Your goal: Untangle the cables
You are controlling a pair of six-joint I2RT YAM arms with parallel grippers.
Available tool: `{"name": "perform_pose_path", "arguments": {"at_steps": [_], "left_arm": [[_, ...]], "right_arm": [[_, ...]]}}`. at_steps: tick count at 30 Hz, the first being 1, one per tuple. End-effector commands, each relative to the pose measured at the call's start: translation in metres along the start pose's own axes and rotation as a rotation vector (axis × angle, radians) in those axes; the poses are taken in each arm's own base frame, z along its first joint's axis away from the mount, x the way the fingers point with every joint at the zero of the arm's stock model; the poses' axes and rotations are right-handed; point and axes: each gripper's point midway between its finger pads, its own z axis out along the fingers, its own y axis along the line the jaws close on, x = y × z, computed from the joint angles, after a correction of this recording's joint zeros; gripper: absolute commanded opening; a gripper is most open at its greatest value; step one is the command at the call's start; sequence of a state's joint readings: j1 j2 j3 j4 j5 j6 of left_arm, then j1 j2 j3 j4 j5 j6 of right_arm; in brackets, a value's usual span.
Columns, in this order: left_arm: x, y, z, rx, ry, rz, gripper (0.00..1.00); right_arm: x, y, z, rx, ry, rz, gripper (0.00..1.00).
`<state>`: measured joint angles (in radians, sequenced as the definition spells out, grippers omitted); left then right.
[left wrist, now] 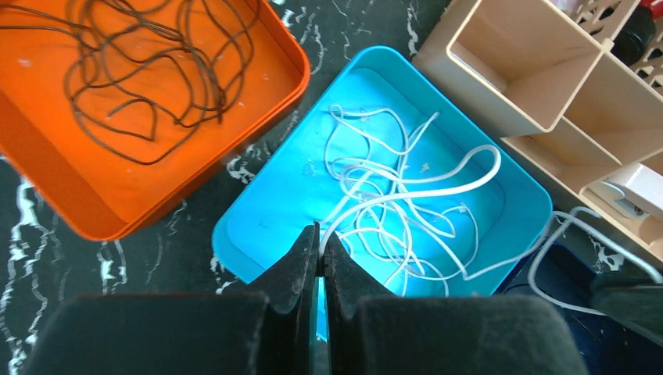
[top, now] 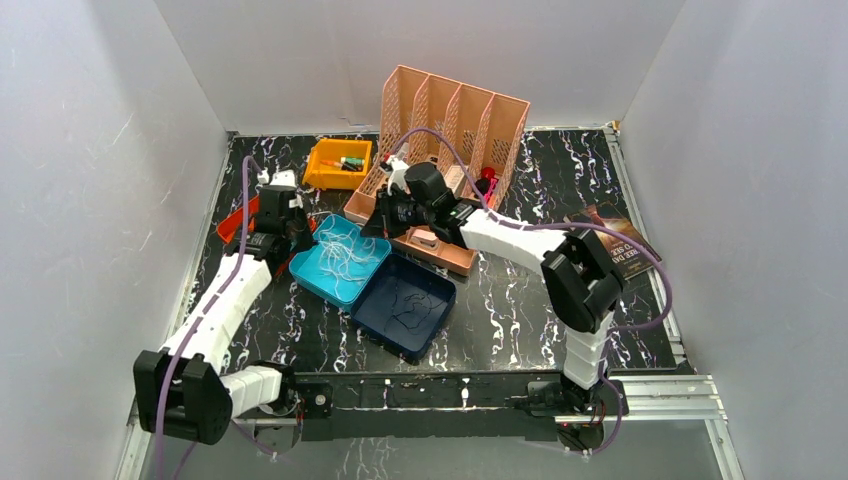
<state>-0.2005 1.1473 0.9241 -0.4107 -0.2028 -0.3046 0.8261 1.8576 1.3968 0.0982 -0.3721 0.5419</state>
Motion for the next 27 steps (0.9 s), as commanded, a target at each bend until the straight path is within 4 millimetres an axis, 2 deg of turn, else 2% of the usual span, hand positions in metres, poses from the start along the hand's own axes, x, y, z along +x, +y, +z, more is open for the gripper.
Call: {"name": "perform_pose_path", "arguments": {"at_steps": [1, 11, 19, 24, 27], "left_arm": [[0.005, -0.020, 0.016, 0.120, 0.038, -0.040, 0.00], [0.042, -0.017, 0.043, 0.102, 0.169, -0.043, 0.00], [0.065, -0.021, 0.065, 0.104, 0.282, -0.039, 0.00], [0.075, -0.016, 0.068, 0.072, 0.330, -0.033, 0.00], [0.073, -0.016, 0.064, 0.074, 0.319, -0.040, 0.07]], "right_arm": [[-0.023, 0.024, 0.011, -0.096, -0.049, -0.071, 0.00], [-0.012, 0.017, 0.039, -0.123, -0.010, -0.094, 0.00], [0.012, -0.015, 0.069, 0.009, 0.066, -0.068, 0.00], [0.027, -0.032, 0.078, 0.072, 0.093, -0.058, 0.00], [0.031, -0.034, 0.079, 0.081, 0.103, -0.057, 0.00]]}}
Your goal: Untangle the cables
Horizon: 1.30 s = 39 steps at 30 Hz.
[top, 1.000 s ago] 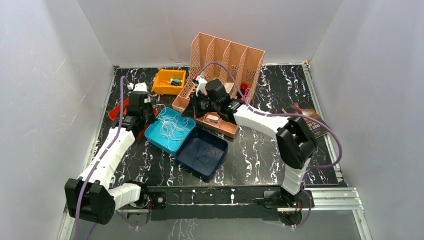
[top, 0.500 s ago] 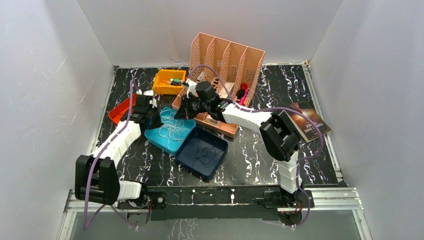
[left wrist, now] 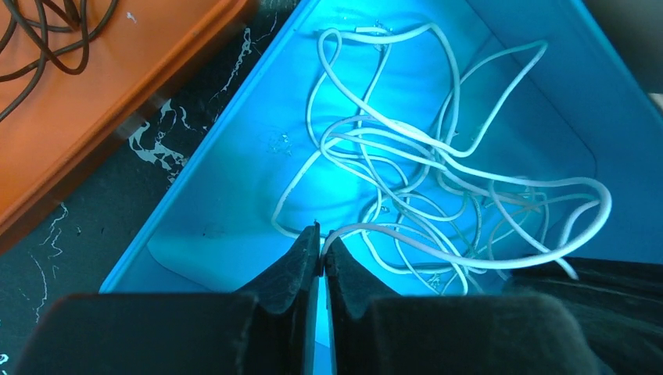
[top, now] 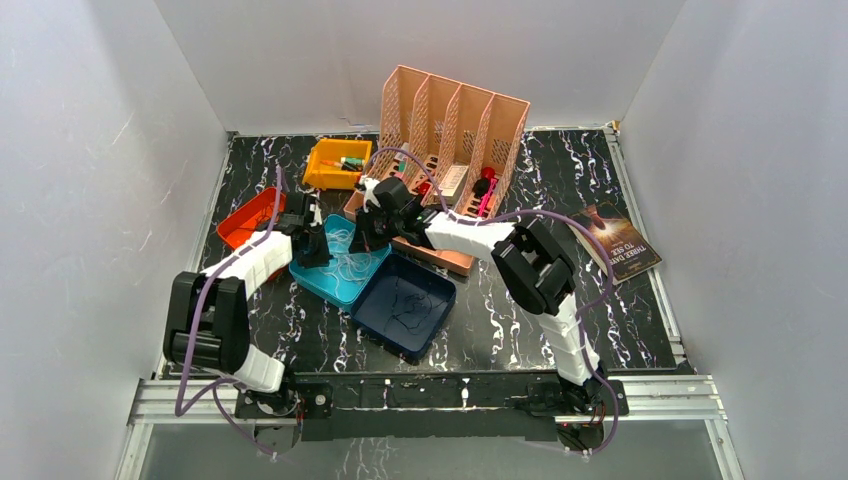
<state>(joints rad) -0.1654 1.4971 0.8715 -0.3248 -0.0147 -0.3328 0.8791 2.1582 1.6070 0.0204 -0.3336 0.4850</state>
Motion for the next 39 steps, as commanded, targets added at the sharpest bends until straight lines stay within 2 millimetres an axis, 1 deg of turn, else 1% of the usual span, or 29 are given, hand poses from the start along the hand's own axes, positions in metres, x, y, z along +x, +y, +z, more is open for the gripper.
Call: {"name": "perform_pose_path", "arguments": {"at_steps": [1, 3, 6, 9, 12, 14, 17, 19, 21, 23, 25, 28, 34, 39], "left_arm": [[-0.015, -0.005, -0.019, 0.023, -0.050, -0.016, 0.10], [-0.024, -0.007, -0.030, 0.032, -0.086, -0.015, 0.16], [-0.039, -0.008, -0.050, 0.035, -0.144, -0.005, 0.29], [-0.052, -0.007, -0.072, 0.023, -0.196, 0.004, 0.45], [-0.056, -0.003, -0.089, 0.004, -0.229, 0.004, 0.62], [-0.058, 0.001, -0.100, -0.008, -0.257, 0.000, 0.68], [-0.058, 0.007, -0.118, -0.027, -0.306, -0.008, 0.71], [-0.060, 0.010, -0.128, -0.032, -0.340, -0.013, 0.71], [-0.060, 0.012, -0.136, -0.032, -0.368, -0.021, 0.72], [-0.059, 0.012, -0.141, -0.029, -0.386, -0.027, 0.73], [-0.058, 0.012, -0.142, -0.024, -0.394, -0.031, 0.73], [-0.056, 0.011, -0.142, -0.013, -0.397, -0.032, 0.73], [-0.059, 0.002, -0.142, 0.043, -0.421, 0.000, 0.73], [-0.063, -0.009, -0.138, 0.095, -0.419, 0.051, 0.74]], "right_arm": [[-0.020, 0.008, 0.000, 0.015, -0.049, -0.043, 0.00], [-0.020, 0.007, -0.001, 0.024, -0.054, -0.045, 0.00], [-0.023, 0.006, -0.003, 0.039, -0.062, -0.051, 0.00], [-0.026, 0.007, -0.005, 0.047, -0.070, -0.058, 0.00], [-0.029, 0.005, -0.008, 0.065, -0.076, -0.062, 0.00], [-0.031, 0.004, -0.009, 0.077, -0.076, -0.068, 0.00], [-0.031, 0.006, -0.008, 0.080, -0.068, -0.079, 0.00], [-0.029, 0.009, -0.004, 0.089, -0.056, -0.104, 0.00], [-0.023, 0.015, 0.001, 0.097, -0.026, -0.135, 0.00], [-0.016, 0.021, 0.004, 0.095, -0.001, -0.167, 0.04], [-0.015, 0.024, 0.001, 0.107, -0.006, -0.192, 0.11], [-0.018, 0.031, -0.013, 0.112, -0.037, -0.210, 0.19], [-0.029, 0.046, -0.053, 0.119, -0.098, -0.240, 0.40], [-0.044, 0.059, -0.093, 0.142, -0.178, -0.265, 0.47]]}}
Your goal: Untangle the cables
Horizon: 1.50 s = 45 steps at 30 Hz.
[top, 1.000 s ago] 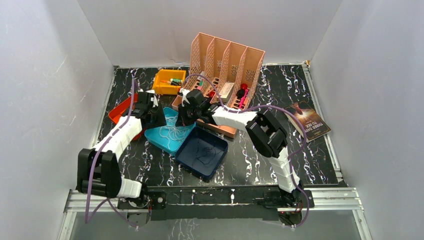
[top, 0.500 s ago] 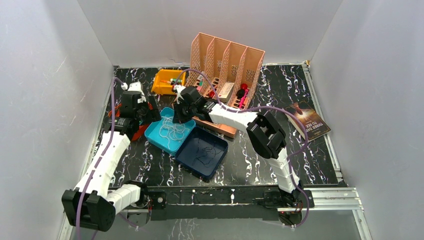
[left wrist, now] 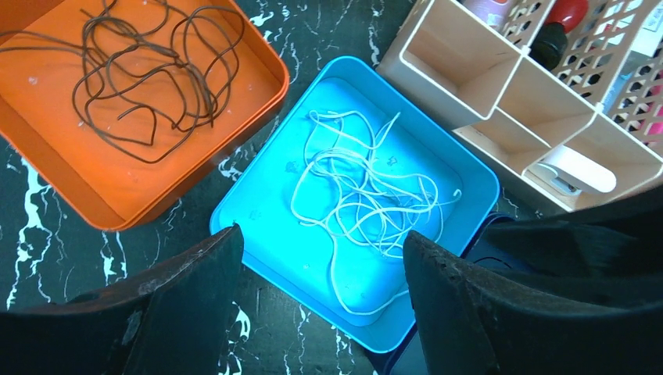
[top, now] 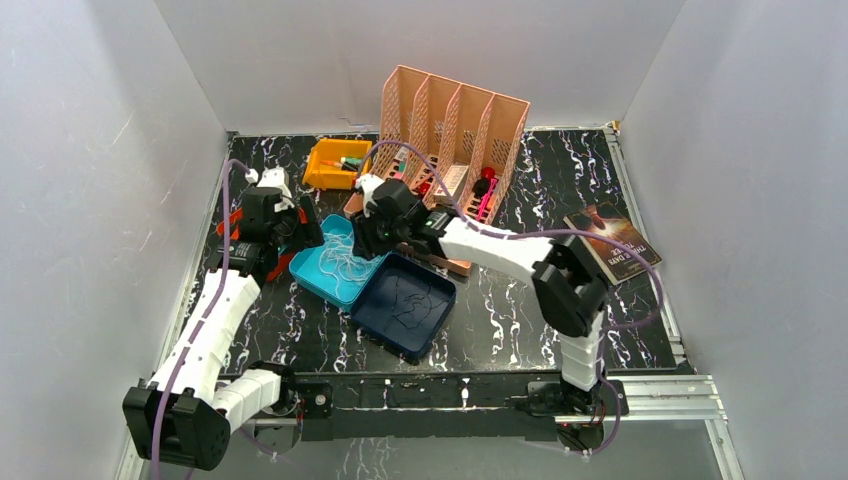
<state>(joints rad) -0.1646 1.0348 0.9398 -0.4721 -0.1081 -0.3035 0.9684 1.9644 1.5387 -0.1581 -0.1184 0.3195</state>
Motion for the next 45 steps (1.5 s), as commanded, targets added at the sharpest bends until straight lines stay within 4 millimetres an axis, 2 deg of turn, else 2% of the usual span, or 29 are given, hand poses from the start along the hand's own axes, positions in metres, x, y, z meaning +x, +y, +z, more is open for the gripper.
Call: {"name": "perform_pose_path", "arguments": {"at_steps": [1, 6, 11, 15, 19, 23, 26, 28, 29, 31, 33, 35, 39, 43, 45], "left_arm": [[-0.008, -0.014, -0.001, 0.091, -0.026, 0.042, 0.74], [-0.010, -0.032, 0.003, 0.199, -0.031, 0.079, 0.73], [-0.001, -0.053, 0.010, 0.288, -0.006, 0.101, 0.73], [0.008, -0.062, 0.023, 0.276, 0.023, 0.141, 0.74], [0.020, -0.064, 0.044, 0.217, 0.067, 0.213, 0.71], [0.030, -0.048, 0.066, 0.110, 0.113, 0.249, 0.64], [0.040, -0.045, 0.077, 0.096, 0.151, 0.274, 0.48], [0.048, -0.041, 0.085, 0.073, 0.184, 0.287, 0.29], [0.052, -0.032, 0.087, 0.025, 0.195, 0.287, 0.17], [0.058, -0.026, 0.087, -0.003, 0.222, 0.292, 0.06], [0.073, -0.019, 0.088, -0.031, 0.294, 0.306, 0.00], [0.089, -0.008, 0.088, -0.073, 0.361, 0.313, 0.00], [0.095, 0.001, 0.081, -0.115, 0.395, 0.325, 0.00], [0.091, -0.001, 0.077, -0.104, 0.391, 0.321, 0.00], [0.084, -0.005, 0.074, -0.087, 0.371, 0.315, 0.10]], "right_arm": [[-0.059, 0.014, -0.059, 0.012, -0.201, -0.052, 0.49], [-0.063, 0.009, -0.096, 0.069, -0.263, -0.050, 0.55], [-0.047, -0.002, -0.121, 0.123, -0.292, -0.010, 0.56], [-0.025, -0.014, -0.144, 0.171, -0.314, 0.041, 0.56], [0.005, -0.025, -0.160, 0.193, -0.310, 0.099, 0.54], [0.030, -0.030, -0.172, 0.201, -0.296, 0.135, 0.50], [0.047, -0.036, -0.178, 0.216, -0.282, 0.159, 0.49], [0.056, -0.038, -0.180, 0.223, -0.273, 0.169, 0.49], [0.060, -0.040, -0.182, 0.231, -0.269, 0.176, 0.49], [0.060, -0.040, -0.181, 0.228, -0.269, 0.181, 0.49], [0.059, -0.039, -0.178, 0.222, -0.266, 0.182, 0.49], [0.059, -0.038, -0.175, 0.217, -0.258, 0.182, 0.49], [0.062, -0.039, -0.170, 0.219, -0.246, 0.181, 0.49], [0.060, -0.038, -0.170, 0.212, -0.250, 0.180, 0.49], [0.060, -0.038, -0.170, 0.212, -0.250, 0.178, 0.50]]}}
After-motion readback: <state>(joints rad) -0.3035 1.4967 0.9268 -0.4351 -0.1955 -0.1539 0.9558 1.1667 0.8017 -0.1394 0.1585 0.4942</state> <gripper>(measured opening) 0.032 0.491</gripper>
